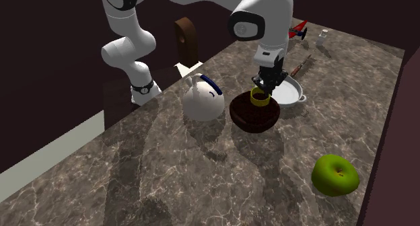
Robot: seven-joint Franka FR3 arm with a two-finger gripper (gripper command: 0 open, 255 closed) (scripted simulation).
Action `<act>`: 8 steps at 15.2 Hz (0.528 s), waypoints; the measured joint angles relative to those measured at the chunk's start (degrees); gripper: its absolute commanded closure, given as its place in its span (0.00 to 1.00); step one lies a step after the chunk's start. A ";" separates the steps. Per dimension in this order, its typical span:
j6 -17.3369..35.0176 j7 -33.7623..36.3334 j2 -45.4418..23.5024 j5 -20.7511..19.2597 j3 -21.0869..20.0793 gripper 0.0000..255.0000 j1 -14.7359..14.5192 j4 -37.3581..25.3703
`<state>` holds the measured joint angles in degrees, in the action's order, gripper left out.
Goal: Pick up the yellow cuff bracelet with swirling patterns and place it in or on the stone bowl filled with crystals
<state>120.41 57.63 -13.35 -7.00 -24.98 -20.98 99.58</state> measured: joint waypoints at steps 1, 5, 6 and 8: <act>0.67 0.08 -0.31 -0.17 0.07 1.00 -0.01 0.40; 3.62 0.56 -1.07 -0.71 0.21 1.00 -0.13 2.67; 4.14 0.60 -1.07 -0.75 0.23 1.00 -0.11 3.19; 4.36 0.64 -1.23 -0.85 0.26 1.00 -0.13 3.24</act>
<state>124.78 58.27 -14.58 -7.85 -24.73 -21.11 102.82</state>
